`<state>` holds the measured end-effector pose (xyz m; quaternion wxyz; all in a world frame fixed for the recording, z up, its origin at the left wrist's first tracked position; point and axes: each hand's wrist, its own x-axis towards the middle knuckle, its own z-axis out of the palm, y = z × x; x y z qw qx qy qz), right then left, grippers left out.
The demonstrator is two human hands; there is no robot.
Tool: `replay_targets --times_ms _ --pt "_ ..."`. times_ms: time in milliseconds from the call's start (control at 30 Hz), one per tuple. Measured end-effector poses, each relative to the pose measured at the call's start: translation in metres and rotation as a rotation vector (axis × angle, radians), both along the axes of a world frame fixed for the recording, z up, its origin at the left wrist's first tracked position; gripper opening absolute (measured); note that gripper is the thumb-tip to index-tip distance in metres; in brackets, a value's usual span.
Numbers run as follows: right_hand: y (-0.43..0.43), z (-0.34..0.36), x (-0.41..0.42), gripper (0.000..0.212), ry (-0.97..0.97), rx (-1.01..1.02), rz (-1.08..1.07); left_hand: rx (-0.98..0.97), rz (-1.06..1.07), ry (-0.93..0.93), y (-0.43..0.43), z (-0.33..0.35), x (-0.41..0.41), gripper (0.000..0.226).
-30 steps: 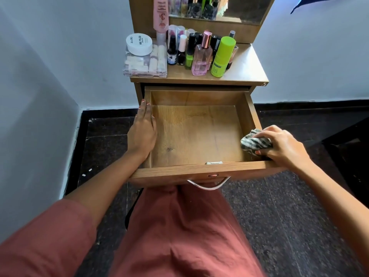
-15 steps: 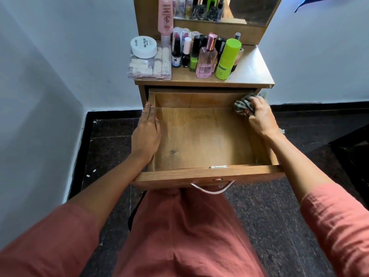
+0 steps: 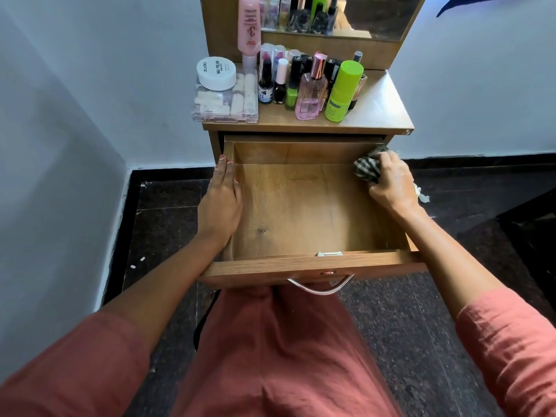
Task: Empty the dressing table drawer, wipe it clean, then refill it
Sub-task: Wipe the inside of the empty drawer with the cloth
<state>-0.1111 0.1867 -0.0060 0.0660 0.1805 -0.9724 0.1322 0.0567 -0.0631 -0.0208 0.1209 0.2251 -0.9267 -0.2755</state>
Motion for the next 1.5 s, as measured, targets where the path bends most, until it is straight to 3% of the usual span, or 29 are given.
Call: replay_targets --times_ms 333,400,533,800,1000,1233,1500 --pt "-0.017 0.013 -0.017 0.032 -0.054 -0.147 -0.112 0.004 0.004 -0.009 0.001 0.001 0.0 0.044" --pt "-0.018 0.007 -0.014 0.027 0.001 -0.091 -0.072 0.003 0.004 -0.006 0.001 0.001 -0.001 0.044" --pt "-0.018 -0.005 -0.009 0.036 0.056 0.142 0.093 -0.005 0.006 -0.007 0.0 0.001 0.0 0.044" --pt "-0.011 0.002 -0.01 0.036 0.036 -0.279 -0.071 -0.007 0.008 -0.002 -0.001 -0.001 -0.001 0.044" --pt "-0.021 0.015 -0.018 0.034 -0.061 -0.193 -0.24 0.004 -0.004 -0.007 0.0 0.0 -0.003 0.044" --pt "-0.042 0.01 -0.016 0.033 -0.002 0.114 -0.088 -0.001 0.001 -0.004 0.0 0.0 -0.002 0.044" --pt "-0.106 0.006 0.019 0.036 -0.064 -0.006 0.103 0.0 0.011 -0.022 0.0 0.0 -0.003 0.045"
